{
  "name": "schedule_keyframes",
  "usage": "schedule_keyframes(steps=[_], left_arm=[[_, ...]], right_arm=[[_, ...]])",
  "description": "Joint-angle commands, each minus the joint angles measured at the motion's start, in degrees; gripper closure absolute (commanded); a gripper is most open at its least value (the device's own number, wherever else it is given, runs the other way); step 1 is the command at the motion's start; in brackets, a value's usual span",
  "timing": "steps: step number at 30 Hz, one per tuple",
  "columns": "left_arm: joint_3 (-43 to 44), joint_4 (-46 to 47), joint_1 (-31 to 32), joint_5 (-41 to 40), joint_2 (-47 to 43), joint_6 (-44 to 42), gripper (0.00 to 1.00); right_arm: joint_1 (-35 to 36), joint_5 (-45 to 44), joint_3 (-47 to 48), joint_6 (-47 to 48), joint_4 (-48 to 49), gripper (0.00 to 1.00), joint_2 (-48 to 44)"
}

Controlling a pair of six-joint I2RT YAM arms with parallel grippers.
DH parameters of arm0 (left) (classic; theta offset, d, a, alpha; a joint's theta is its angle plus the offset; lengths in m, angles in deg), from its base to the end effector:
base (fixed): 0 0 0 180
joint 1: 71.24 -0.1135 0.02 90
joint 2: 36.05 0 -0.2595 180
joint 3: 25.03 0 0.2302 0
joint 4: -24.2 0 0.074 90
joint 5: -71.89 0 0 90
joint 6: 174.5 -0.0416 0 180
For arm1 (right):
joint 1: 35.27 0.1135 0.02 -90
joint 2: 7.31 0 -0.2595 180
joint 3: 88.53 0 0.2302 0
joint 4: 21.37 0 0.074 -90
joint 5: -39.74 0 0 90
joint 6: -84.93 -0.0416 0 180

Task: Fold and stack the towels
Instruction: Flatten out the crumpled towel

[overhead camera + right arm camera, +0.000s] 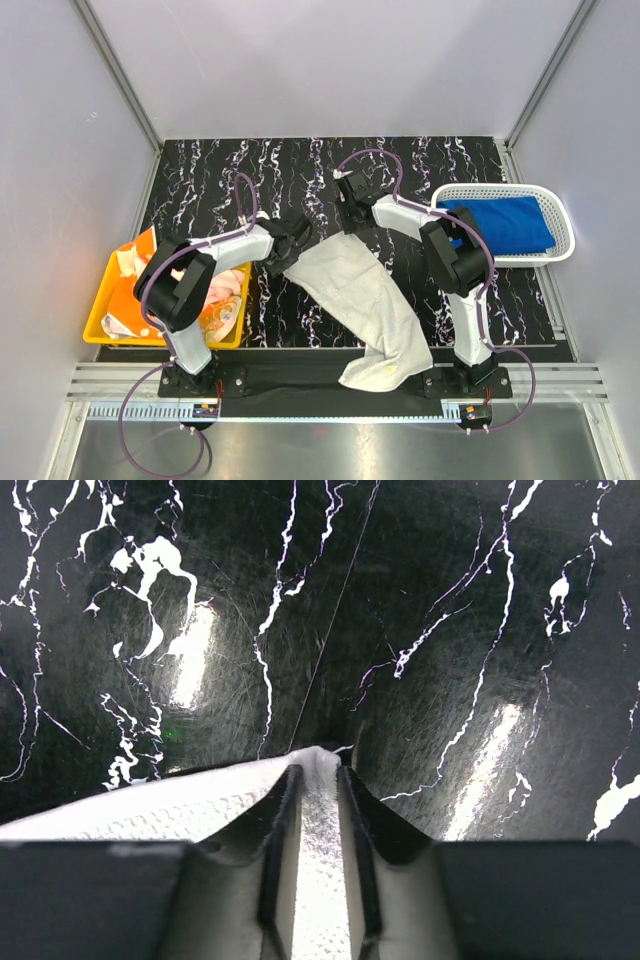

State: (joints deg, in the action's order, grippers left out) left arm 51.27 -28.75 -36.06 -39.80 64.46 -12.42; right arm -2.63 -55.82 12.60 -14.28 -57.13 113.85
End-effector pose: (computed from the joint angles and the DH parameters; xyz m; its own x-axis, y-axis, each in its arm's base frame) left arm 0.2560 -0.1616 0.1644 -0.6907 -0.5948 -0.4112 -0.6142 0.7827 -0.1006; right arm 0.3688 0.2315 0.1613 -0.7660 -0.3014 -0.5678 -0.3732 0.9277 0.0109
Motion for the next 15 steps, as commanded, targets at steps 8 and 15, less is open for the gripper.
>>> schedule_keyframes(steps=[8,15], left_arm=[[1.1,6.6,-1.7,2.1,2.7,-4.4,1.0],[5.1,7.6,-1.7,0.7,-0.7,-15.2,1.0]], right_arm=[[0.7,-1.6,0.9,0.4,-0.4,0.84,0.0],[0.7,-2.1,1.1,-0.6,-1.8,0.98,-3.9]])
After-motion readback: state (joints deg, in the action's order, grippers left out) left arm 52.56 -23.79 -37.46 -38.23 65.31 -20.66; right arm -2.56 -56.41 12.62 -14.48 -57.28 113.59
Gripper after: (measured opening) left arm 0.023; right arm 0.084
